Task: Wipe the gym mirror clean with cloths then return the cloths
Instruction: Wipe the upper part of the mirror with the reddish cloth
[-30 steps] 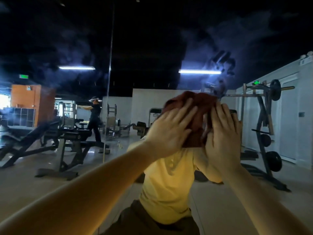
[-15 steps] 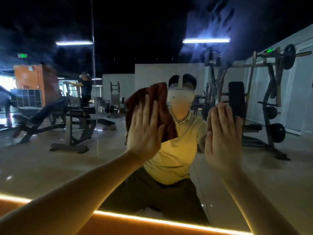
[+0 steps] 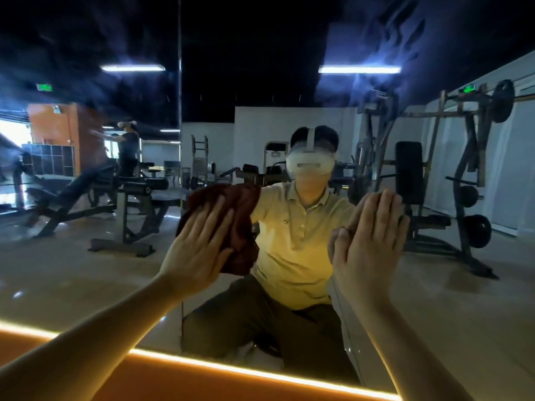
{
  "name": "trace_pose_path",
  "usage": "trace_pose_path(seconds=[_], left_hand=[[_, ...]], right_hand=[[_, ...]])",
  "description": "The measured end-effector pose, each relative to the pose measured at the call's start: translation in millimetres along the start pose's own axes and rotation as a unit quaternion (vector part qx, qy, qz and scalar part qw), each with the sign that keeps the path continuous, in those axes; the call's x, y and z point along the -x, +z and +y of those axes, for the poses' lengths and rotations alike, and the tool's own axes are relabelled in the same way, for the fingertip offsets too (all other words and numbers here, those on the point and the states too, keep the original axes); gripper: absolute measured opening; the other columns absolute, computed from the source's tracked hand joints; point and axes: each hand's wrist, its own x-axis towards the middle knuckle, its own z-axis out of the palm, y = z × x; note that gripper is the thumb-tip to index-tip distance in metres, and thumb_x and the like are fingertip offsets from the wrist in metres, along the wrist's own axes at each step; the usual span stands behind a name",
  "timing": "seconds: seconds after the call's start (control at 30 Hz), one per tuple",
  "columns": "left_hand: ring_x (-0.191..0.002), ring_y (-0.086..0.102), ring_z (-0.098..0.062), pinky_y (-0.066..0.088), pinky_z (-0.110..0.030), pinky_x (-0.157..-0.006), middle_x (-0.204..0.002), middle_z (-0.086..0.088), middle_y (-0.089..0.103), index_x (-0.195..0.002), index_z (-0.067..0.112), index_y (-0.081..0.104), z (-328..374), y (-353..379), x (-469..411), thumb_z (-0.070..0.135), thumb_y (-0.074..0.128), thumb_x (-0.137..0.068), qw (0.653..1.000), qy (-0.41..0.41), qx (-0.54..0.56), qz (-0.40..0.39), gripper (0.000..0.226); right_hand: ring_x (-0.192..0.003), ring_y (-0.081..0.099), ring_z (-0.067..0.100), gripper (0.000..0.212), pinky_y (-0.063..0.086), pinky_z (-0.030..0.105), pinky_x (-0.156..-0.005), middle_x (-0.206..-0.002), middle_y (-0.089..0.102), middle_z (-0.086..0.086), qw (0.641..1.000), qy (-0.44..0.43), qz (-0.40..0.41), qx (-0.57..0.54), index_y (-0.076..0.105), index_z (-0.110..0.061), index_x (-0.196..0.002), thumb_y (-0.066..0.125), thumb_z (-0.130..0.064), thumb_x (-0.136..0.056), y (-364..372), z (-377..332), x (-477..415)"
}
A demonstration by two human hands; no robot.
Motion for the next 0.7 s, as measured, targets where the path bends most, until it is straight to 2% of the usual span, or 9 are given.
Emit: trace_pose_path(seconds=[0.1, 0.2, 0.27, 0.33, 0.4, 0.43, 0.57, 0.7], left_hand=[[-0.162, -0.005, -0.029, 0.001, -0.046, -0.131, -0.175, -0.013, -0.006, -0.168, 0.013, 0.006, 4.9, 3.0, 9.7, 0.048, 0.017, -0.113, 0.999, -0.033, 0.029, 0.001, 0.066], [-0.161, -0.007, -0.031, 0.001, -0.047, -0.131, -0.175, -0.015, -0.010, -0.168, 0.012, 0.000, 45.6, 3.5, -11.2, 0.049, 0.017, -0.111, 0.994, -0.063, 0.091, 0.024, 0.070], [-0.162, -0.011, -0.029, -0.005, -0.043, -0.131, -0.175, -0.015, -0.011, -0.168, 0.011, 0.001, 80.8, 5.6, -31.3, 0.048, 0.021, -0.111, 0.990, -0.043, 0.126, 0.042, 0.071], [-0.163, -0.003, -0.030, 0.005, -0.044, -0.132, -0.175, -0.016, -0.006, -0.169, 0.013, 0.006, 105.1, 4.4, -46.6, 0.048, 0.029, -0.110, 0.988, 0.025, 0.150, 0.039, 0.073], [-0.158, 0.018, -0.030, 0.019, -0.043, -0.128, -0.175, -0.015, 0.003, -0.169, 0.015, 0.012, 94.7, 2.1, -50.1, 0.049, 0.035, -0.107, 0.983, 0.105, 0.145, 0.033, 0.074], [-0.154, 0.025, -0.030, 0.019, -0.042, -0.126, -0.175, -0.014, 0.008, -0.168, 0.015, 0.016, 79.2, 1.2, -48.1, 0.049, 0.037, -0.106, 0.982, 0.124, 0.141, 0.038, 0.074], [-0.149, 0.030, -0.035, -0.001, -0.038, -0.129, -0.168, -0.017, 0.021, -0.166, 0.012, 0.022, 7.7, 1.3, -31.2, 0.044, 0.039, -0.101, 0.983, 0.089, 0.132, 0.095, 0.074], [-0.143, 0.033, -0.043, 0.009, -0.046, -0.127, -0.159, -0.025, 0.029, -0.164, 0.008, 0.027, 5.8, 1.4, -42.6, 0.044, 0.039, -0.099, 0.984, 0.059, 0.131, 0.108, 0.075]], right_hand=[[-0.161, 0.000, 0.032, 0.074, 0.008, 0.056, -0.129, -0.173, 0.004, 0.019, 1.000, 0.009, -0.008, 0.016, 0.010, -0.001, -0.165, 0.034, -0.039, -0.106, -0.1, -12.8, 6.8], [-0.162, 0.001, 0.031, 0.072, 0.008, 0.056, -0.130, -0.174, 0.005, 0.017, 0.999, 0.028, -0.019, 0.017, 0.012, -0.003, -0.165, 0.034, -0.036, -0.106, -3.8, -25.7, 10.5], [-0.162, 0.002, 0.030, 0.069, 0.010, 0.055, -0.130, -0.174, 0.007, 0.015, 0.999, 0.034, -0.026, 0.011, 0.016, -0.004, -0.165, 0.037, -0.031, -0.105, -6.0, -29.9, 14.5], [-0.162, 0.004, 0.029, 0.068, 0.011, 0.055, -0.130, -0.175, 0.007, 0.012, 0.999, 0.019, -0.034, 0.013, 0.018, -0.007, -0.165, 0.038, -0.031, -0.105, -9.8, -26.9, 16.2], [-0.162, 0.004, 0.026, 0.068, 0.012, 0.051, -0.129, -0.175, 0.007, 0.008, 0.998, -0.010, -0.043, 0.037, 0.017, -0.012, -0.166, 0.038, -0.032, -0.105, -14.8, -18.7, 14.2], [-0.162, 0.003, 0.024, 0.067, 0.013, 0.049, -0.128, -0.175, 0.006, 0.005, 0.997, -0.021, -0.049, 0.050, 0.017, -0.014, -0.167, 0.038, -0.032, -0.105, -17.3, -14.1, 12.7], [-0.162, 0.002, 0.019, 0.064, 0.017, 0.047, -0.129, -0.176, 0.004, 0.000, 0.993, -0.032, -0.063, 0.094, 0.014, -0.018, -0.167, 0.038, -0.028, -0.108, -20.0, -7.2, 12.5], [-0.162, 0.006, 0.019, 0.063, 0.022, 0.048, -0.128, -0.176, 0.008, 0.000, 0.991, -0.057, -0.067, 0.098, 0.017, -0.016, -0.167, 0.037, -0.027, -0.107, -26.6, -2.7, 13.2]])
